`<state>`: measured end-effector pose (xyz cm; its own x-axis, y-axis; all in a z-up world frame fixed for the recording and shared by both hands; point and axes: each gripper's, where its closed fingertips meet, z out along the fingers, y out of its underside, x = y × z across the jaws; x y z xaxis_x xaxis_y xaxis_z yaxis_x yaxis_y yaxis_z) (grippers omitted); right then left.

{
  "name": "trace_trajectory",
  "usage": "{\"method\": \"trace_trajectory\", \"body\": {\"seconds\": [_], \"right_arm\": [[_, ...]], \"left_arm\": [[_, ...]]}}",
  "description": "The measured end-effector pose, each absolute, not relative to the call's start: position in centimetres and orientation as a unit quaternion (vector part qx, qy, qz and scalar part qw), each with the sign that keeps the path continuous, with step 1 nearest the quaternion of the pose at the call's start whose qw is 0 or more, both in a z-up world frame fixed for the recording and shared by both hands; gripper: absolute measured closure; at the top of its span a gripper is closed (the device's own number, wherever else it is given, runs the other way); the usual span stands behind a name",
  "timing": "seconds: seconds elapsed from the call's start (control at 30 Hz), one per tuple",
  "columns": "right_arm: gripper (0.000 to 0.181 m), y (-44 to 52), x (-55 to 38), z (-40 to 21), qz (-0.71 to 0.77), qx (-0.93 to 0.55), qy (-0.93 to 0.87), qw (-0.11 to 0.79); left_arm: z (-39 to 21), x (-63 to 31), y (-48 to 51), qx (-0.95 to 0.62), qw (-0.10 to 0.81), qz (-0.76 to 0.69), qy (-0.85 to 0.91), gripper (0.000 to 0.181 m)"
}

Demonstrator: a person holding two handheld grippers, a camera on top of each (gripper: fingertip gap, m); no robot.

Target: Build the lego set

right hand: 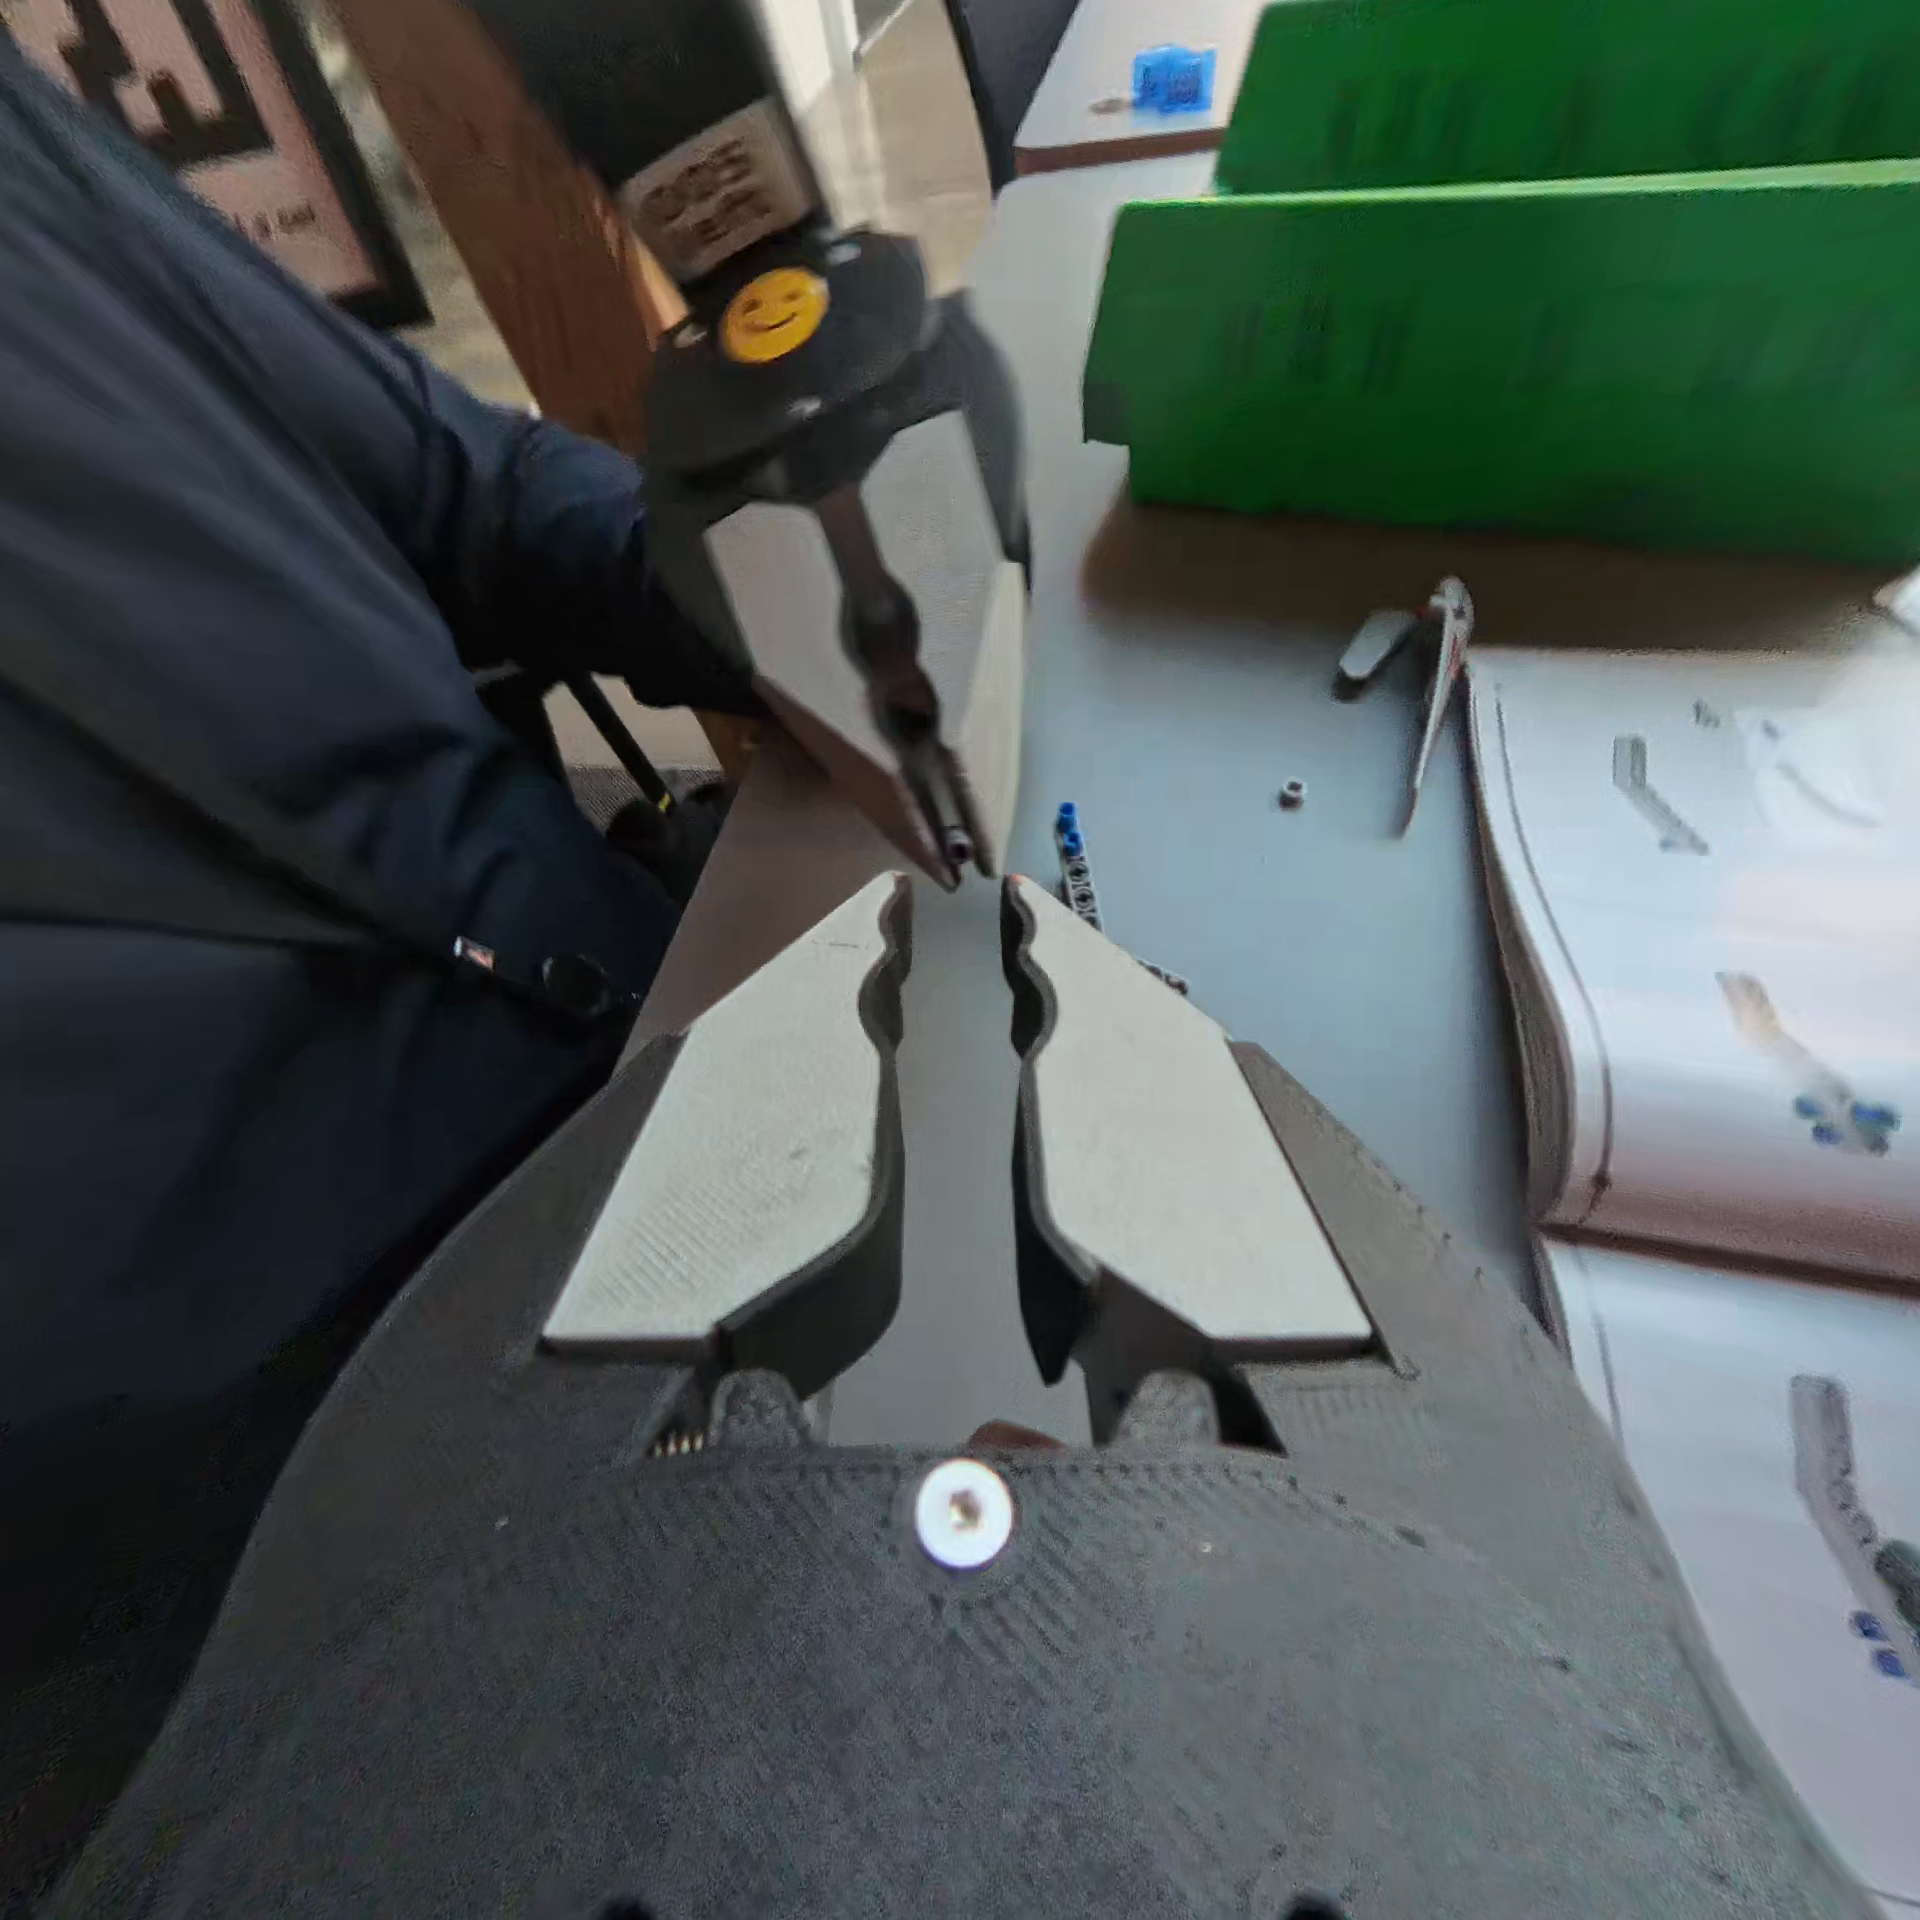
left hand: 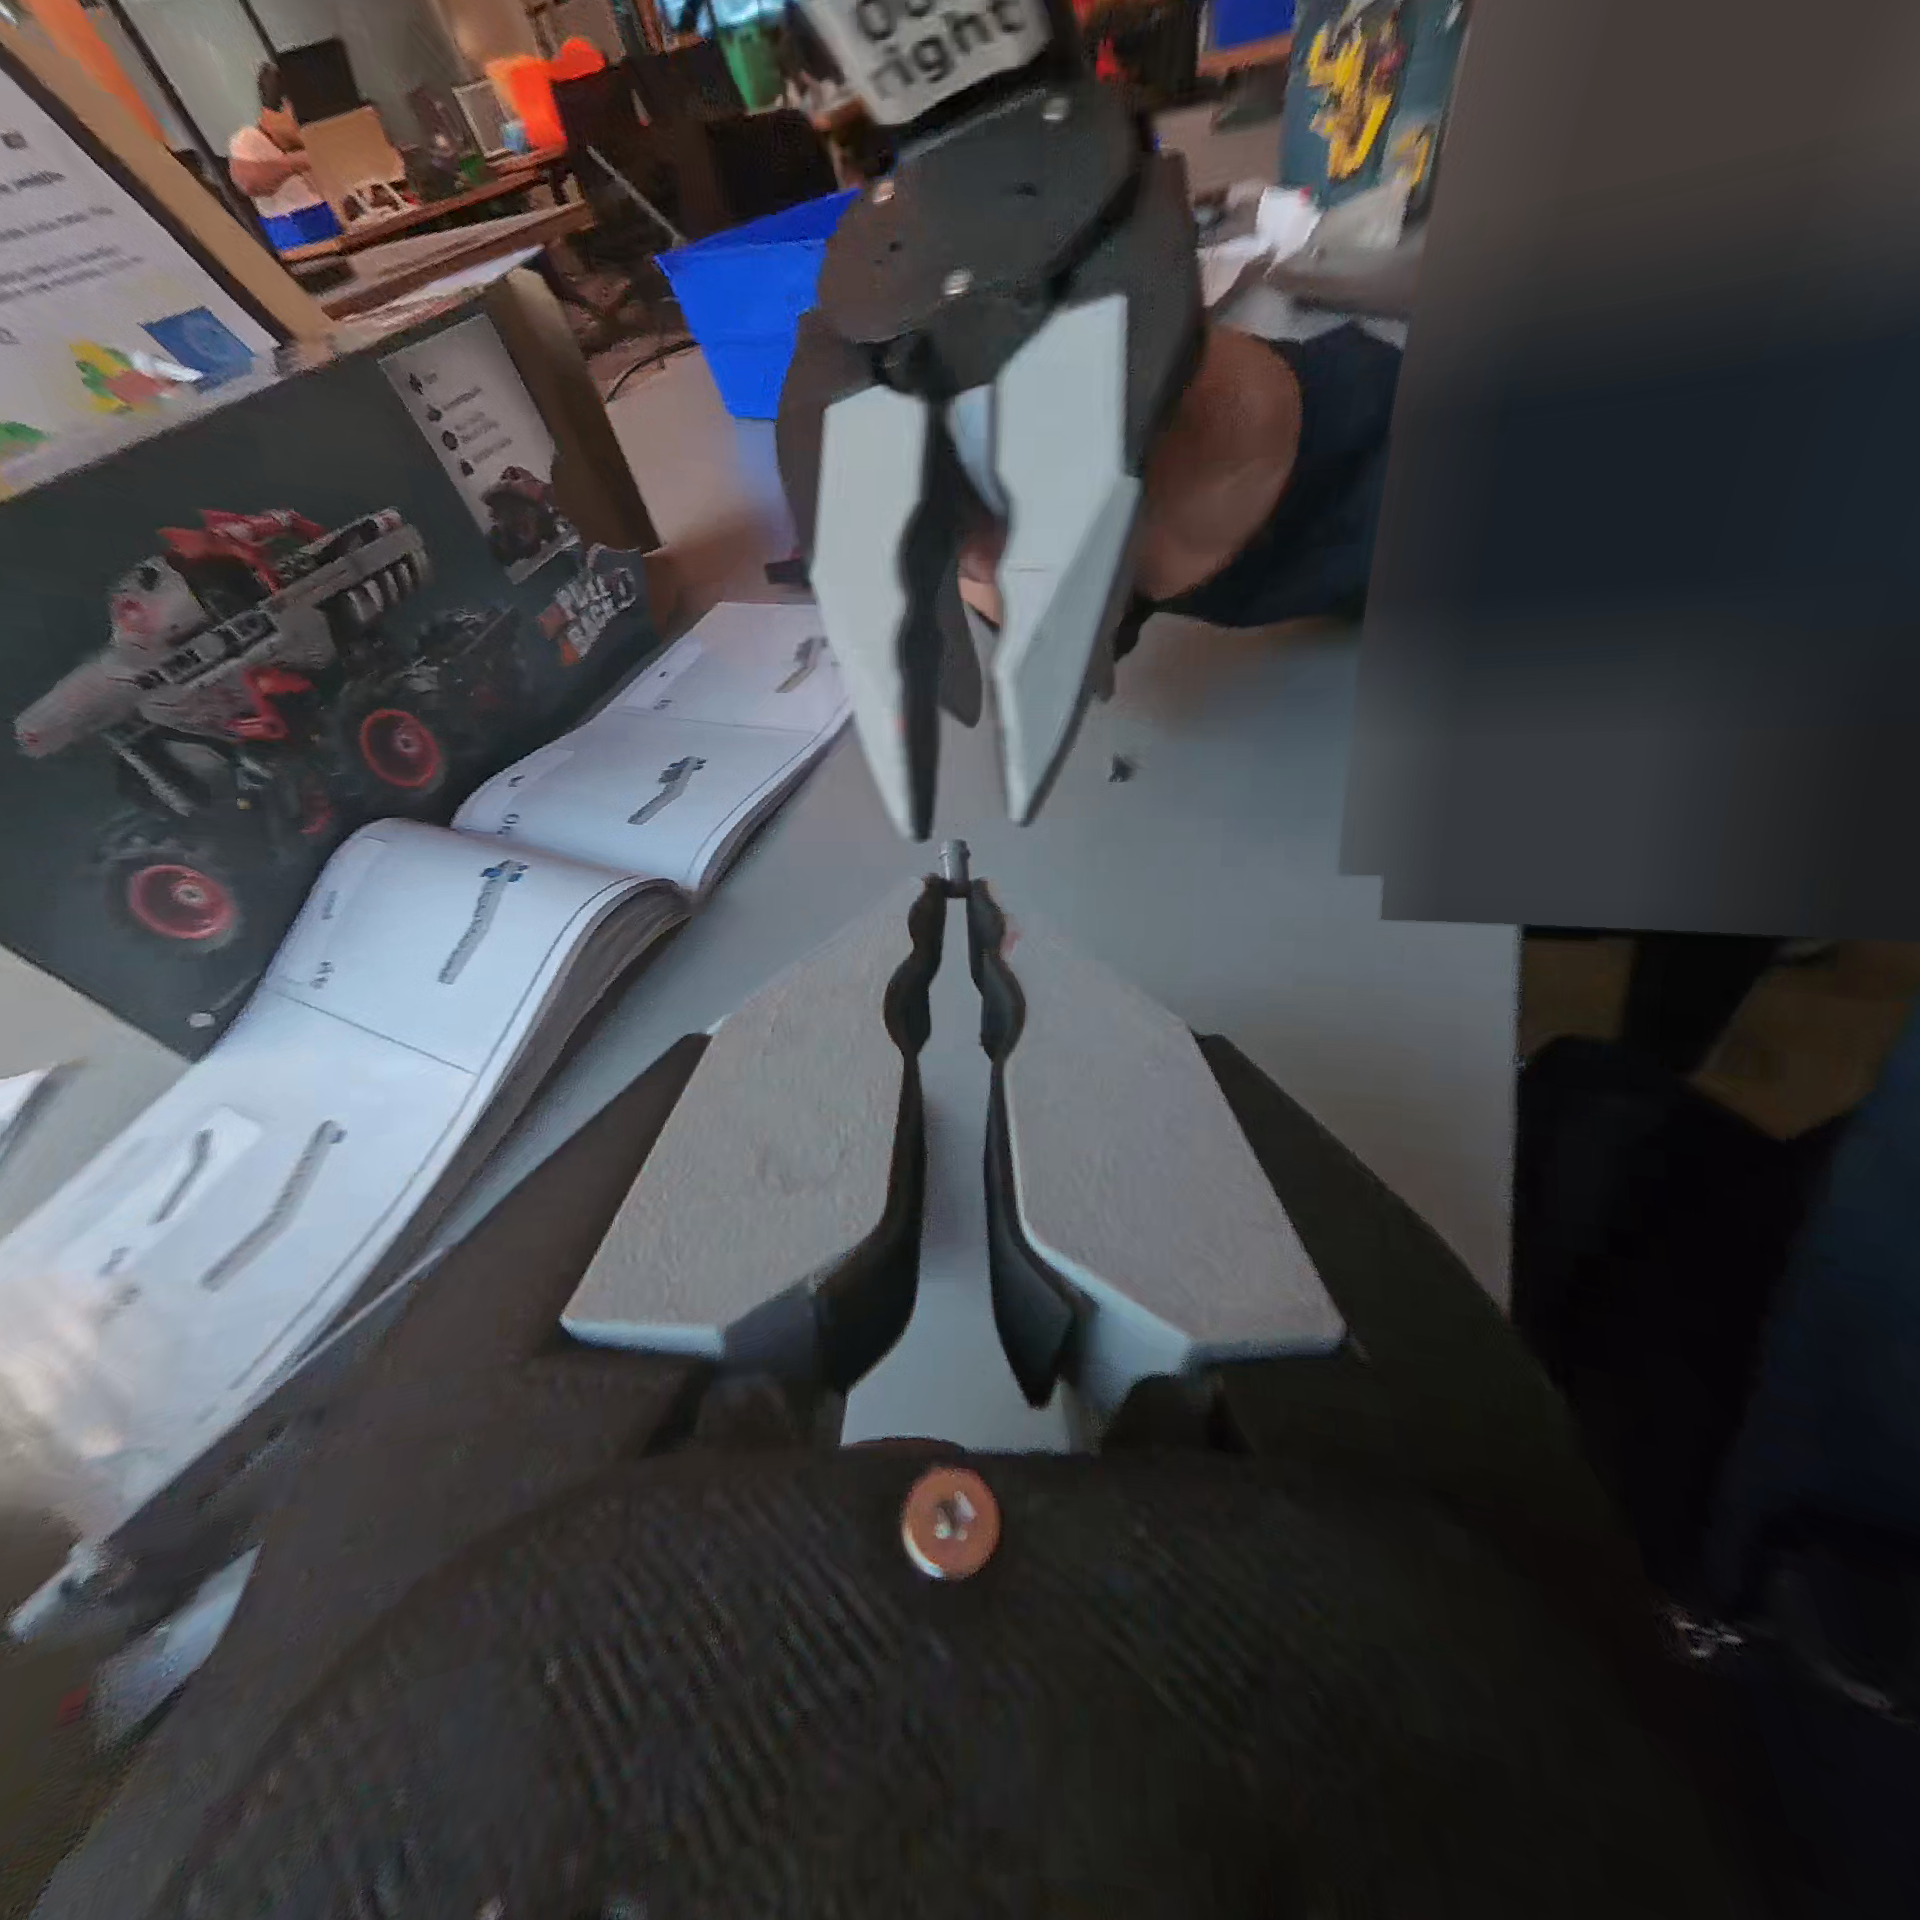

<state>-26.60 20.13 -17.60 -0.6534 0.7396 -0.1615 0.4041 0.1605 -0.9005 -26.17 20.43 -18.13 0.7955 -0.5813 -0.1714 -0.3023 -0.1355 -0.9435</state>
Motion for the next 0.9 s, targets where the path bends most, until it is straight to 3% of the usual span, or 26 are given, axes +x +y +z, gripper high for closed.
{"method": "trace_trajectory", "body": {"seconds": [0.03, 0.1, 0.23, 0.4, 0.53, 0.9], "right_arm": [[0.169, 19.7, -26.1, -17.4, 0.506, -0.358, -0.763, 0.183], [0.176, 19.6, -25.6, -17.3, 0.454, -0.32, -0.794, 0.245], [0.172, 18.5, -25.4, -15.9, 0.41, -0.24, -0.798, 0.371], [0.172, 16.5, -25.0, -17.7, 0.365, -0.213, -0.833, 0.358], [0.181, 16.1, -25.0, -18.3, 0.354, -0.203, -0.84, 0.358], [0.179, 15.9, -24.6, -17.0, 0.371, -0.19, -0.829, 0.372]], "left_arm": [[-17.9, -26.1, 20.2, -0.741, 0.586, -0.151, 0.291, 0.181], [-17.4, -25.5, 19.4, -0.73, 0.575, -0.228, 0.291, 0.181], [-17.3, -24.4, 17.7, -0.719, 0.52, -0.351, 0.299, 0.18], [-17.2, -23.6, 16.1, -0.704, 0.466, -0.437, 0.31, 0.181], [-17.4, -23.5, 16.1, -0.707, 0.453, -0.448, 0.309, 0.181], [-17.8, -23.2, 16.0, -0.714, 0.433, -0.457, 0.307, 0.181]]}}
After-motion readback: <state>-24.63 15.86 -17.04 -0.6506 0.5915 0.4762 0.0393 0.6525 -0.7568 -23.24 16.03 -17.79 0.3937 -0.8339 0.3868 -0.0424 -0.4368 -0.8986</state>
